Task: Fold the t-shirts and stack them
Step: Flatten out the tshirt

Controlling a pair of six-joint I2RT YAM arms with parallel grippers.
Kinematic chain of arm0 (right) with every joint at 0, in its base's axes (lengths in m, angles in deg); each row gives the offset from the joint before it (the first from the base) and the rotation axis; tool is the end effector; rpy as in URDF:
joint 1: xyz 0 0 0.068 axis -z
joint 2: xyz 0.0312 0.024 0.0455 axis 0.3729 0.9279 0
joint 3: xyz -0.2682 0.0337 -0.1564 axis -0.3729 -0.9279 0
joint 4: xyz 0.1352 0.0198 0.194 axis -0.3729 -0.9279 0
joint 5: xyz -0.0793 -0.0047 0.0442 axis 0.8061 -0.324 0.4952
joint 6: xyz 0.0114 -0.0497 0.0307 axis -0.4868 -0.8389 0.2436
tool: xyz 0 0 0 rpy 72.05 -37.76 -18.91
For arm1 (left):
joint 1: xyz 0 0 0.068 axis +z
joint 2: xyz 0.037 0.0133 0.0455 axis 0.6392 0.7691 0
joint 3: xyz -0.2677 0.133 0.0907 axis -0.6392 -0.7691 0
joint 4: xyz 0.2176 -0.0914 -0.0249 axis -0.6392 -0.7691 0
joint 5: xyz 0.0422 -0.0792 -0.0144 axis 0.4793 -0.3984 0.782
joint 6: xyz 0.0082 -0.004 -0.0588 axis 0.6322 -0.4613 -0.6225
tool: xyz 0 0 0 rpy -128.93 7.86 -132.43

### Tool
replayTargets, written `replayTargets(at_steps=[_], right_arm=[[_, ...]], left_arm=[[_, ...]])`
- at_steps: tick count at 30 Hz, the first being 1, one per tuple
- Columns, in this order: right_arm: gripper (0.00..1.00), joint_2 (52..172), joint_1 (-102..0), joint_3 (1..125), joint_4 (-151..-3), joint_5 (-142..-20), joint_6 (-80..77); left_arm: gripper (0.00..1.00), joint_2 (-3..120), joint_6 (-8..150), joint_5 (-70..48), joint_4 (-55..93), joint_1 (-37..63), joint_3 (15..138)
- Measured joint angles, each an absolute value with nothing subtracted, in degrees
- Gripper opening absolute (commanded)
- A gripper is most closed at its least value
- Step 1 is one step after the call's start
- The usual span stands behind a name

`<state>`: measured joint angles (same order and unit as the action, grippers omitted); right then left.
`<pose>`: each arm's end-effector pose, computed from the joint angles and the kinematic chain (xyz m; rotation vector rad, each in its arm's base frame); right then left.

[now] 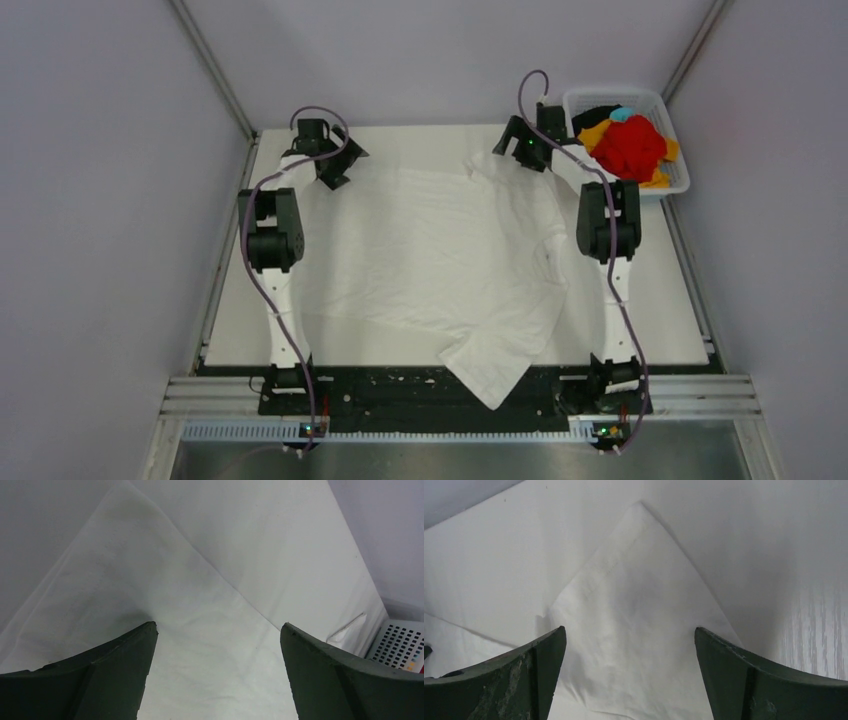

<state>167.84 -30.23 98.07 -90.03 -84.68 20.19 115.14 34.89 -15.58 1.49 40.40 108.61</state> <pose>0.5477 0.0887 0.2025 0.3062 2.2970 0.5522 0.5316 -0.0035 0.2076 -0.8710 2.2413 -0.6540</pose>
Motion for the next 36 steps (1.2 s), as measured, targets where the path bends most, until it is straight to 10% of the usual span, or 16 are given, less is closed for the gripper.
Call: replayTargets(at_steps=[11, 24, 36], right_arm=[[0.99, 183.08, -29.49, 123.60, -94.84, -84.74, 23.12], [0.99, 183.51, -29.53, 125.08, -95.03, -82.93, 18.35], [0.99, 144.96, -34.47, 82.66, -91.54, -63.98, 9.13]], left_arm=[[0.99, 116.35, 33.43, -14.09, -1.24, 42.34, 111.45], [0.99, 111.82, 36.73, -8.43, -5.56, 42.65, 108.04], [0.99, 68.87, 39.44, 5.73, -12.67, 43.30, 73.79]])
